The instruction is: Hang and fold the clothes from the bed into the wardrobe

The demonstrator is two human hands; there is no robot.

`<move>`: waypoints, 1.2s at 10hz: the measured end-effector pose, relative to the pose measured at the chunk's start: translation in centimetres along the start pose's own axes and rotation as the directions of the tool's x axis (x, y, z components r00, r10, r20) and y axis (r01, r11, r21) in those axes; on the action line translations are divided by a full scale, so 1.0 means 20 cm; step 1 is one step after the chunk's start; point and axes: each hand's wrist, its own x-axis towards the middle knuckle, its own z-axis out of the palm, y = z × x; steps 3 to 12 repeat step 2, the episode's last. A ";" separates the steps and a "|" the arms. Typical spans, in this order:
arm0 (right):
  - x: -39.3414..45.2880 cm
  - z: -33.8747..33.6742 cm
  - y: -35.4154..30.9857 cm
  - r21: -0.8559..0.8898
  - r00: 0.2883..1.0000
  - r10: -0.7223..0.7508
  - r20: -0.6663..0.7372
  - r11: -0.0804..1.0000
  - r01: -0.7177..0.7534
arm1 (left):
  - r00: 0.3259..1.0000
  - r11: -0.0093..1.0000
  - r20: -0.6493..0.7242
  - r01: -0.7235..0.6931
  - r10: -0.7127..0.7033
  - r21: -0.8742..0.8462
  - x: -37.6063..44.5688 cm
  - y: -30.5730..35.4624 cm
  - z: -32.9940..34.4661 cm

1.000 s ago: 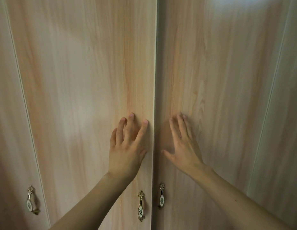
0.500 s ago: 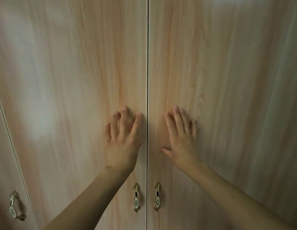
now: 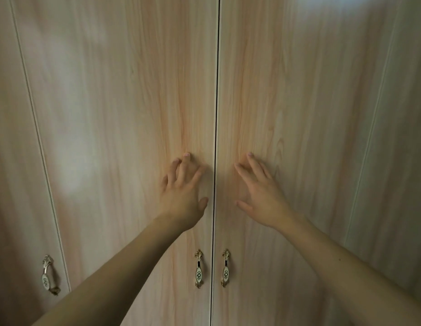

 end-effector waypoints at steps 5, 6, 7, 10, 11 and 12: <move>-0.11 -0.12 -0.03 0.105 0.996 0.074 0.048 0.991 -0.078 | 0.985 0.983 0.172 0.063 -0.033 -0.173 -0.11 -0.04 -0.17; -0.11 -0.12 -0.03 0.105 0.996 0.074 0.048 0.991 -0.078 | 0.985 0.983 0.172 0.063 -0.033 -0.173 -0.11 -0.04 -0.17; -0.11 -0.12 -0.03 0.105 0.996 0.074 0.048 0.991 -0.078 | 0.985 0.983 0.172 0.063 -0.033 -0.173 -0.11 -0.04 -0.17; -0.11 -0.12 -0.03 0.105 0.996 0.074 0.048 0.991 -0.078 | 0.985 0.983 0.172 0.063 -0.033 -0.173 -0.11 -0.04 -0.17; -0.11 -0.12 -0.03 0.105 0.996 0.074 0.048 0.991 -0.078 | 0.985 0.983 0.172 0.063 -0.033 -0.173 -0.11 -0.04 -0.17; -0.11 -0.12 -0.03 0.105 0.996 0.074 0.048 0.991 -0.078 | 0.985 0.983 0.172 0.063 -0.033 -0.173 -0.11 -0.04 -0.17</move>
